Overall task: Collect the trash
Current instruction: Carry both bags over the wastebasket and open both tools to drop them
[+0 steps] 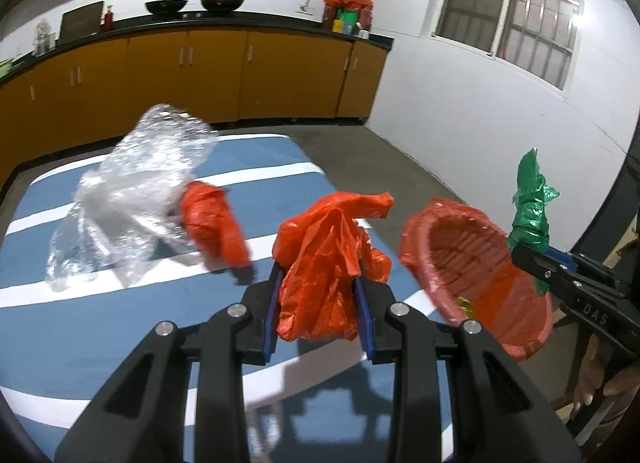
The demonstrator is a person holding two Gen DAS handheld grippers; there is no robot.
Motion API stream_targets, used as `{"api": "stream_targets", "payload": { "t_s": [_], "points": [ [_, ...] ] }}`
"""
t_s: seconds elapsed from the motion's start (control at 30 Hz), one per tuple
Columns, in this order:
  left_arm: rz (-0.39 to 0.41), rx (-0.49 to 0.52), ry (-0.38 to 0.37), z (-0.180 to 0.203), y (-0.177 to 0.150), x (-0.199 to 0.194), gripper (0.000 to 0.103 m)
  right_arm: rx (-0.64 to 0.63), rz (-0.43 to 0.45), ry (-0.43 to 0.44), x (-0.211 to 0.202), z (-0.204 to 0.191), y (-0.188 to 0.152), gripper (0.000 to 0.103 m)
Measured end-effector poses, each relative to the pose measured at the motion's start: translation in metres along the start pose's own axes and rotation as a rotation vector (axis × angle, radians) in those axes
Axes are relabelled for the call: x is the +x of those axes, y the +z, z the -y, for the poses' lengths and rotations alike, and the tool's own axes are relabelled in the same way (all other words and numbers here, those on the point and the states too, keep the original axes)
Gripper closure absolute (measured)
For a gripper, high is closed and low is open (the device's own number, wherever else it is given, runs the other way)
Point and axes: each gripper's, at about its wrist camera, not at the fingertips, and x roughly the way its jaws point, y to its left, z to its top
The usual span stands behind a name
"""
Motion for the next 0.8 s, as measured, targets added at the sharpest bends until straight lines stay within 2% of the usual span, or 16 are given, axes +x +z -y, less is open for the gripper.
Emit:
{"api": "stream_targets", "payload": {
  "t_s": [0.47,0.8],
  "points": [
    [-0.032,0.060,-0.131,0.082,0.008,0.030,0.071,0.126,0.053,-0.113,-0.035,0.060,-0.010,0.071],
    [-0.063,0.107,-0.192,0.122,0.008,0.054,0.070,0.181,0.070,-0.142,-0.039,0.086,-0.013,0.071]
  ]
}}
